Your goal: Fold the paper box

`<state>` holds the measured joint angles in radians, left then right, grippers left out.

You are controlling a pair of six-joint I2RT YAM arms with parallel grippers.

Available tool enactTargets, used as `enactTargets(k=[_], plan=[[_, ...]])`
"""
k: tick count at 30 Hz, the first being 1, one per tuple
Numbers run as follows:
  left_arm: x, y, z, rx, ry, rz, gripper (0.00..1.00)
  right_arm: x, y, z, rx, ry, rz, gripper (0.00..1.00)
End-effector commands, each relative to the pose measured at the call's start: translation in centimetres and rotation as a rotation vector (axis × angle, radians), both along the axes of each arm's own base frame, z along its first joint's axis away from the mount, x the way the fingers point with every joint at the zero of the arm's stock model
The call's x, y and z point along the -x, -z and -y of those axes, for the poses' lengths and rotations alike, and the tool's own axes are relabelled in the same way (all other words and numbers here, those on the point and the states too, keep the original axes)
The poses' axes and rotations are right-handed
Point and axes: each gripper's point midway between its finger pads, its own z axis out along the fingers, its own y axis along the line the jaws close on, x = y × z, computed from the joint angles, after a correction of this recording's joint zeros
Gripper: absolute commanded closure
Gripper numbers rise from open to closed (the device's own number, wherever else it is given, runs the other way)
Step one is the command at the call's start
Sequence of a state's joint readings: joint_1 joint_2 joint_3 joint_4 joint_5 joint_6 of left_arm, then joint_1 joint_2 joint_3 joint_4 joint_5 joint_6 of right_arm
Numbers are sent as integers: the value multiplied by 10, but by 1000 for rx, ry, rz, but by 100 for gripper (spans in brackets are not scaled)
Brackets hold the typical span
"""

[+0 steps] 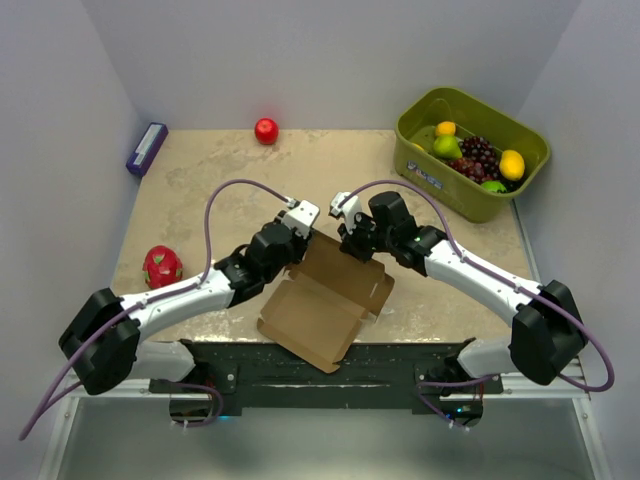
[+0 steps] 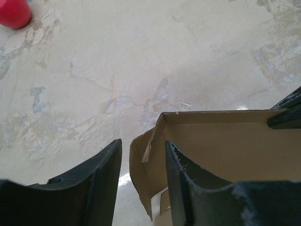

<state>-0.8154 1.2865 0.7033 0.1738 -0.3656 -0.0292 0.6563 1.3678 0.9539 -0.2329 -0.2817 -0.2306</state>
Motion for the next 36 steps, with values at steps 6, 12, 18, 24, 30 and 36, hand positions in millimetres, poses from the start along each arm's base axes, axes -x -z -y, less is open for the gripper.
enactTargets(k=[6, 12, 18, 24, 30, 36], plan=[[-14, -33, 23, 92, 69, 81, 68, -5, -12, -5, -6, -15, 37, 99], [-16, -25, 27, 87, 77, 70, 91, -4, -16, -5, -15, -18, 47, 98], [-14, -16, 23, 49, 87, 73, 100, -9, -23, -4, -25, 15, 64, 92], [-14, -16, 0, 54, -14, 105, 100, -32, -51, 10, -75, 235, 99, 53], [-21, -40, -24, 97, -151, 199, 100, -42, -117, 32, -307, 534, 118, 27], [-33, -52, -36, 108, -263, 246, 100, -26, -149, 22, -570, 634, -58, 36]])
